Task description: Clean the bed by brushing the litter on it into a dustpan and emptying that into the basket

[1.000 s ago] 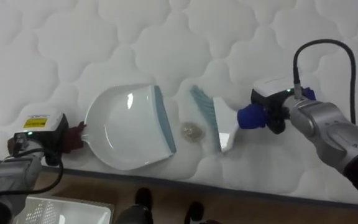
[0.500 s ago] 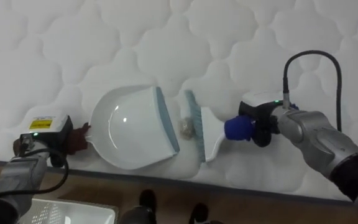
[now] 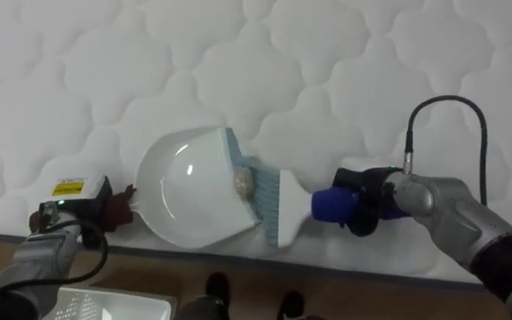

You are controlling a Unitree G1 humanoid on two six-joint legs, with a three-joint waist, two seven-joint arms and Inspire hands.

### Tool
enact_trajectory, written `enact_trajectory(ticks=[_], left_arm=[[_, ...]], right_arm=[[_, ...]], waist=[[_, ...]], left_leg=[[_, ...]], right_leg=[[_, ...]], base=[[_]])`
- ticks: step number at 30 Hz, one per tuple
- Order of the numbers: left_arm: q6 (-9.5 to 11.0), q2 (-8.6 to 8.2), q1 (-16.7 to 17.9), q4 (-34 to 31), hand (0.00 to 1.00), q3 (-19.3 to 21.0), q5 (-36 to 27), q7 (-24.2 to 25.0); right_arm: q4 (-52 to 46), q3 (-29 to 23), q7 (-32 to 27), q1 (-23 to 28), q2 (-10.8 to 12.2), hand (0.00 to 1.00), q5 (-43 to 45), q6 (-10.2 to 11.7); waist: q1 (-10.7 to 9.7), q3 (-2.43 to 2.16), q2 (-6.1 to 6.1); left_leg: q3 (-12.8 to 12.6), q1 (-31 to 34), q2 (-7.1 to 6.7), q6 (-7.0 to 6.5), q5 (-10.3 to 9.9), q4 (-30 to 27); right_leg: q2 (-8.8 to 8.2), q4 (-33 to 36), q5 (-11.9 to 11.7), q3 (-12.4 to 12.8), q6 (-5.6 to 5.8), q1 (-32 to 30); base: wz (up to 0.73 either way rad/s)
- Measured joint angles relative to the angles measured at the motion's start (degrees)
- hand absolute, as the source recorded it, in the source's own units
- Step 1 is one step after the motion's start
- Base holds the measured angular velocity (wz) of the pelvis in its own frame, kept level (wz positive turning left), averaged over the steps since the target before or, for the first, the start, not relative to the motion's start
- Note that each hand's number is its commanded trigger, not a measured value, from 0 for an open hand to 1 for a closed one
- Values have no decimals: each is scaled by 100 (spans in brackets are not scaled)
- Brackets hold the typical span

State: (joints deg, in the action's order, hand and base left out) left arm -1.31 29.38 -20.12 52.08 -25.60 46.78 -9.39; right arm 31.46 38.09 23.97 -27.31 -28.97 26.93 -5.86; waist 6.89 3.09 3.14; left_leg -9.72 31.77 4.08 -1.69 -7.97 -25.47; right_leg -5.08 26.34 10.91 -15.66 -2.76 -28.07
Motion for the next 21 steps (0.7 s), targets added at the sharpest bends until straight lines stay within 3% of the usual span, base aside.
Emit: enact_trajectory(ticks=[5, 10, 15, 21], left_arm=[[51, -4, 1, 79, 100, 0, -2, -3], [139, -3, 1, 87, 100, 11, -2, -7], [192, -3, 2, 86, 100, 12, 1, -7], [221, -3, 29, 87, 100, 19, 4, -18]], right_arm=[[-7, -4, 36, 14, 87, 100, -369, 101], [-26, -6, 53, 11, 223, 100, -985, 458], [-38, -14, 47, 5, 382, 100, -1000, 550], [-36, -139, 44, 5, 376, 100, -1121, 684]], waist=[[-18, -2, -3], [-14, -2, -4], [-25, -2, -4], [-41, -3, -3]], left_leg=[[-2, -18, -62, 0, 0, -5], [4, -28, -75, -1, 0, 6], [29, -42, -85, -8, -3, 4], [43, -46, -95, -14, 0, -6]], right_leg=[[-17, 59, 54, 60, 7, -13], [-55, 70, 59, 47, 17, -8], [-87, 134, 75, 59, 39, -15], [-91, 142, 83, 70, 38, -19]], base=[[0], [0], [1], [0]])
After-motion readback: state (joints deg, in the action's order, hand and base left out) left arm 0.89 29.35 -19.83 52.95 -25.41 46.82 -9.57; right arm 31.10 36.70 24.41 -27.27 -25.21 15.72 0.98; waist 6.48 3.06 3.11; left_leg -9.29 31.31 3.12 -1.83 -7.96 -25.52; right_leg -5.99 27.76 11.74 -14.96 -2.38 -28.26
